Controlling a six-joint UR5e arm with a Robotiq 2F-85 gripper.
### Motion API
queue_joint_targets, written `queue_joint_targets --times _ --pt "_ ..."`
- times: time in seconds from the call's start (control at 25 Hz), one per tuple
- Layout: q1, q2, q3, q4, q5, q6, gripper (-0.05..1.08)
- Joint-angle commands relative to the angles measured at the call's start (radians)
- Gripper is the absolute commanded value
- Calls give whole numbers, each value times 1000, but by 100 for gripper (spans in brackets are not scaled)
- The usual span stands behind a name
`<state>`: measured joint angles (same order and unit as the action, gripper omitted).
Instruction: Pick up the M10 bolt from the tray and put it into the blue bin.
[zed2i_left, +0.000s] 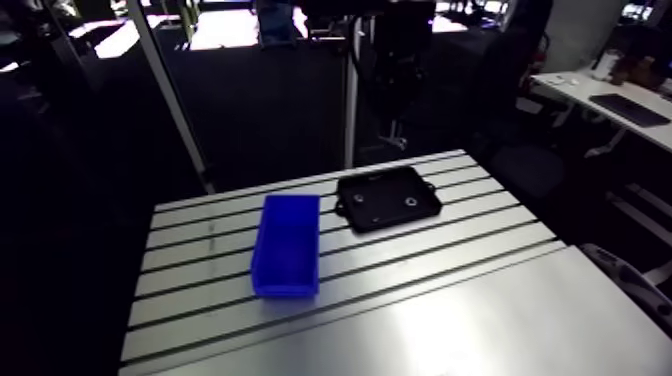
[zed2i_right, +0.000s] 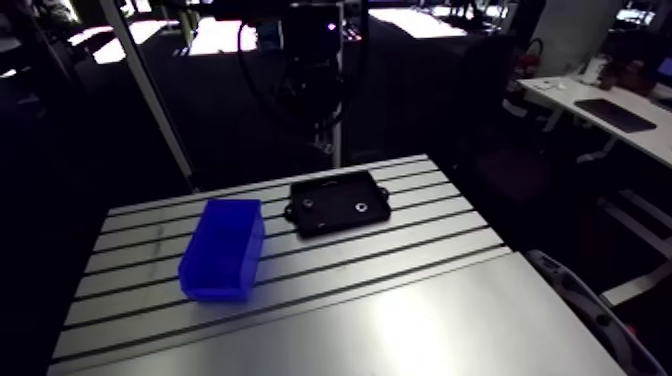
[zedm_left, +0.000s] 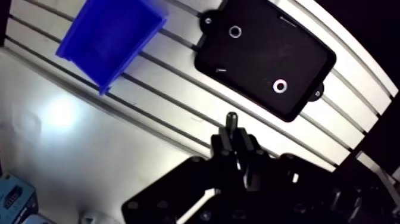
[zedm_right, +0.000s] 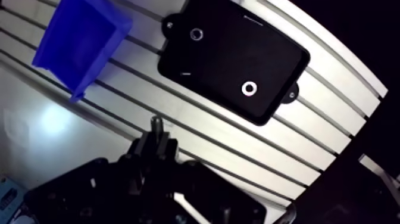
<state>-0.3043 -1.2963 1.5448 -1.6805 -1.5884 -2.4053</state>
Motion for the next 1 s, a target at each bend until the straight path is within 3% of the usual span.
queue_joint_targets --times 0.04,0.48,1.0 --pt "100 -54 44 15 -2 -191 104" --pt "209 -93 117 -26 -3 -420 104" --pt "274 -82 203 -176 -3 -467 104"
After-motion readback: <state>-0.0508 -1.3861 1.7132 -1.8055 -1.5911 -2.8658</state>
